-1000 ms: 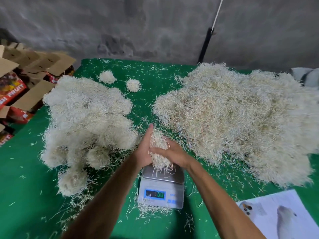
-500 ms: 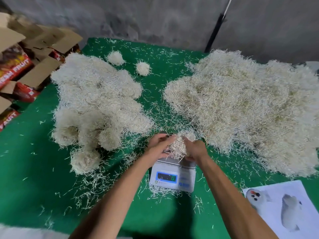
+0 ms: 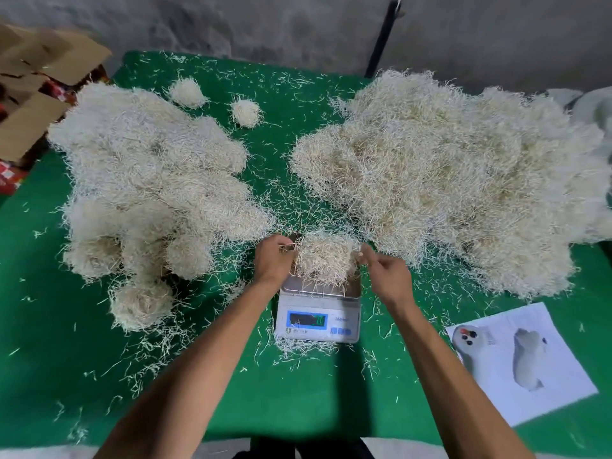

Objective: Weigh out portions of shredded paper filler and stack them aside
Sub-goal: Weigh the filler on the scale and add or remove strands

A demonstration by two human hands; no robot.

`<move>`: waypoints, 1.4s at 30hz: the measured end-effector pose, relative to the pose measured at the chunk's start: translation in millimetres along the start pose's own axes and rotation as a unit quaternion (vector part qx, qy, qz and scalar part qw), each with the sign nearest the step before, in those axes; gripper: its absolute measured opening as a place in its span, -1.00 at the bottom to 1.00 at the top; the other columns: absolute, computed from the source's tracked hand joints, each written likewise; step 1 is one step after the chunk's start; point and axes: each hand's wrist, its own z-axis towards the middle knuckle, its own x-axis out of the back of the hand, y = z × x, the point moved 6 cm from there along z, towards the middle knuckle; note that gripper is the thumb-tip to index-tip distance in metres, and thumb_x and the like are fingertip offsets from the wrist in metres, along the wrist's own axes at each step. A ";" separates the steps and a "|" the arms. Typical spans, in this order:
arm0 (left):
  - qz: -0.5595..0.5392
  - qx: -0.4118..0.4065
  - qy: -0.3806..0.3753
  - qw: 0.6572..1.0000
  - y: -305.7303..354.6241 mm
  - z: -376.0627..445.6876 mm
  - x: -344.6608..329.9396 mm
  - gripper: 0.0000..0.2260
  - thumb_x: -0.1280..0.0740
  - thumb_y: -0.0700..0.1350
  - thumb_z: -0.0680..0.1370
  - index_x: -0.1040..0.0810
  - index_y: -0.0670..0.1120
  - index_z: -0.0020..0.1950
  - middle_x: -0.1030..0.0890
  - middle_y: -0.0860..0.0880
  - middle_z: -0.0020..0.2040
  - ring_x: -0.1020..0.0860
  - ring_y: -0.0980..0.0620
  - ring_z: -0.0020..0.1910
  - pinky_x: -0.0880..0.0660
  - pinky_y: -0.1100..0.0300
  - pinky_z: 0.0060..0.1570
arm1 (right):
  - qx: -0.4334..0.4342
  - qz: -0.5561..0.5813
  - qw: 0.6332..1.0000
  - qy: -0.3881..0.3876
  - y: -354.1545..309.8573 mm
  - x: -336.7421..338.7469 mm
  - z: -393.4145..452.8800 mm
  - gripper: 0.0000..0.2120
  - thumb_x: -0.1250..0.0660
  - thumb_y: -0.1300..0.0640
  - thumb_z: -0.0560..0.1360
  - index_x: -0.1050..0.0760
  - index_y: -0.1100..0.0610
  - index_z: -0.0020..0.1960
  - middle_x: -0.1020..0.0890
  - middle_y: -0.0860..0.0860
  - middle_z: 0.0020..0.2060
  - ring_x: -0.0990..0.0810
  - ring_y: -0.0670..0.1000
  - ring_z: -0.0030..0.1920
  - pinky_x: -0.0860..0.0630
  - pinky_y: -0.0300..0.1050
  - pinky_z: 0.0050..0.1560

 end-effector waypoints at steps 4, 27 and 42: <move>-0.068 -0.014 0.003 0.998 -4.6 -9.6 1.5 -0.82 -0.36 -0.19 0.61 -0.57 0.00 0.18 -0.61 0.00 0.23 -0.51 0.30 -0.08 -0.43 0.58 -0.20 | 0.020 0.037 0.998 0.054 8.1 9.7 -6.0 -0.55 -0.22 -0.20 0.66 -0.42 0.09 -0.25 -0.47 -0.04 -0.44 -0.41 -0.09 -0.47 -0.41 -0.13 -0.31; -0.111 0.000 -0.036 0.993 -3.5 -35.2 14.5 -0.36 -0.30 0.34 0.54 -0.34 -0.01 0.50 -0.46 0.02 0.44 -0.54 0.02 0.28 -0.50 -0.08 0.31 | -0.020 0.099 0.991 0.093 20.5 -21.2 12.2 -0.52 -0.15 -0.23 0.68 -0.52 0.16 0.25 -0.64 -0.05 -0.07 -0.61 -0.12 -0.16 -0.49 -0.27 -0.22; -0.057 0.058 -0.053 0.995 20.3 -4.8 -34.7 -0.64 -0.38 -0.06 0.62 -0.49 -0.06 0.41 -0.64 0.04 0.01 -0.34 0.29 -0.43 -0.38 0.45 -0.51 | 0.025 0.102 0.993 0.045 -10.8 -85.4 36.1 -0.32 -0.13 -0.40 0.60 -0.48 0.15 0.38 -0.70 0.03 0.02 -0.70 0.00 -0.10 -0.67 0.02 -0.06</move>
